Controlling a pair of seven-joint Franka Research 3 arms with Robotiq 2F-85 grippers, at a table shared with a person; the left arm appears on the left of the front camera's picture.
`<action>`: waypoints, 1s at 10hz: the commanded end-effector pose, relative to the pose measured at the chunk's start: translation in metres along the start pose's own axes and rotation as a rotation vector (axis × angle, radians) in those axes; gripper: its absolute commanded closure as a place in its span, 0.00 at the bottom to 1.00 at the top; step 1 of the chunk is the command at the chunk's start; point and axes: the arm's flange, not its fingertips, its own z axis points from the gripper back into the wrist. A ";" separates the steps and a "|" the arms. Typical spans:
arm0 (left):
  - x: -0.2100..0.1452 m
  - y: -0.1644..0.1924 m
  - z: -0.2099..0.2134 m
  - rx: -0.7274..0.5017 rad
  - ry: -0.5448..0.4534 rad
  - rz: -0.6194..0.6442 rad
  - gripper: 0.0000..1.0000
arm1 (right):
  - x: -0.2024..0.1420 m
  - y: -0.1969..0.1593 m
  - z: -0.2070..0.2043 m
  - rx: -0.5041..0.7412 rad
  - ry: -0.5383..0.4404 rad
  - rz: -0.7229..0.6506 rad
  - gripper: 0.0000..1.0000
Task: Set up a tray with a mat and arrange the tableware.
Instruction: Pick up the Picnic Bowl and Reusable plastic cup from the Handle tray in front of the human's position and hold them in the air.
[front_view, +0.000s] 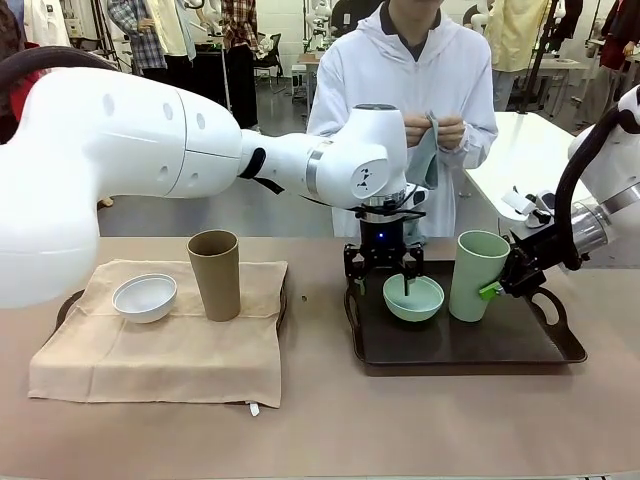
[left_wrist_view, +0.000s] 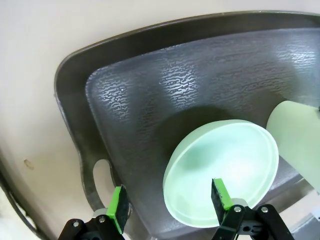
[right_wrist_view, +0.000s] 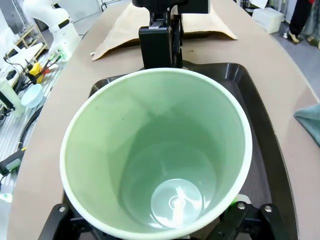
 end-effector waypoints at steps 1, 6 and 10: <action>0.007 -0.011 -0.001 0.013 0.003 0.031 0.69 | -0.002 -0.005 -0.004 -0.003 -0.039 0.036 0.59; 0.006 -0.012 0.002 0.020 0.006 0.031 1.00 | -0.002 -0.005 0.000 0.007 -0.047 0.051 0.74; 0.005 -0.011 0.004 0.028 0.009 0.043 1.00 | -0.003 -0.003 0.004 0.001 -0.045 0.054 1.00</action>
